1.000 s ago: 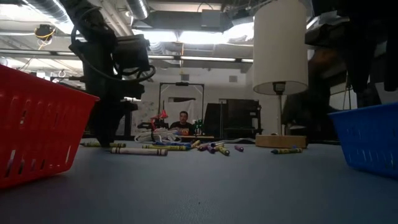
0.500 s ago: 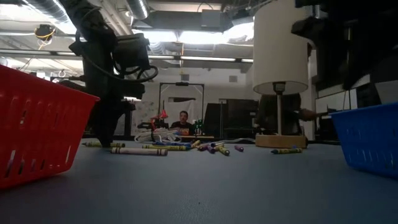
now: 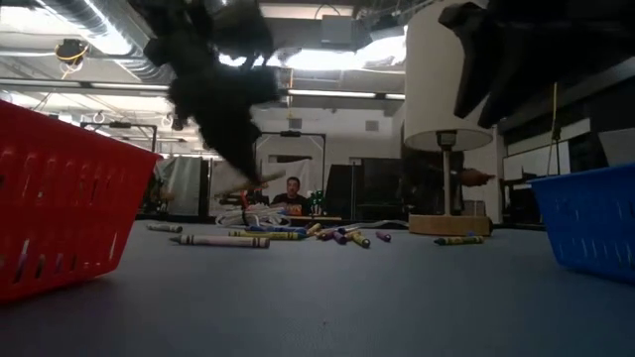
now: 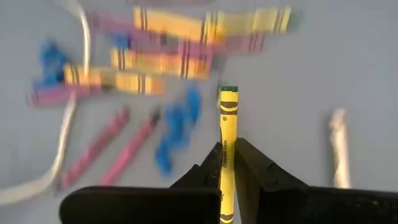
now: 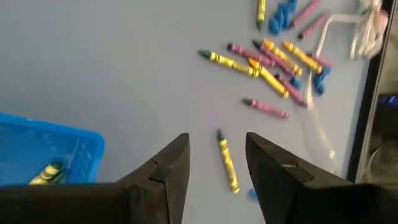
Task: Sort crayons
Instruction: Put the green crayon into the blue basket
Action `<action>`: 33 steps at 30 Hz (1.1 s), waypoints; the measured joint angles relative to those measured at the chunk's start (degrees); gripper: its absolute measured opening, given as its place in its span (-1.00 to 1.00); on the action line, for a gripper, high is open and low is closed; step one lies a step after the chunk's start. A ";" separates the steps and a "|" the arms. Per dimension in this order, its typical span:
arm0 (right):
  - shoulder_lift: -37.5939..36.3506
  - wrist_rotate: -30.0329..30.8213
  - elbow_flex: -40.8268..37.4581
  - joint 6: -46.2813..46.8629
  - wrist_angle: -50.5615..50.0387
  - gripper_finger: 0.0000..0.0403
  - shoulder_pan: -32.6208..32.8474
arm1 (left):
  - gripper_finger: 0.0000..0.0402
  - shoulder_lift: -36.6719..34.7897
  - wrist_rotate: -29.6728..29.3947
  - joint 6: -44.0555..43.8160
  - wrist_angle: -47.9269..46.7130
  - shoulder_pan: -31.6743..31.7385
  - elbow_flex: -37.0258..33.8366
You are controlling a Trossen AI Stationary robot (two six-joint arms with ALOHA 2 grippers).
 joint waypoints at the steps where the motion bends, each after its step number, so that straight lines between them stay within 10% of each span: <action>1: 0.00 0.24 0.00 -1.85 0.85 -0.22 -0.16 | -0.96 0.01 0.00 -1.23 1.61 -0.47 0.35; 16: 0.00 6.94 0.00 -29.75 21.29 -0.22 -7.72 | -0.96 0.00 10.58 -28.98 15.53 -2.83 2.05; 33: 0.37 0.69 0.00 -49.55 32.55 -0.22 -9.86 | -0.95 -0.05 19.09 -41.65 22.85 -2.79 2.05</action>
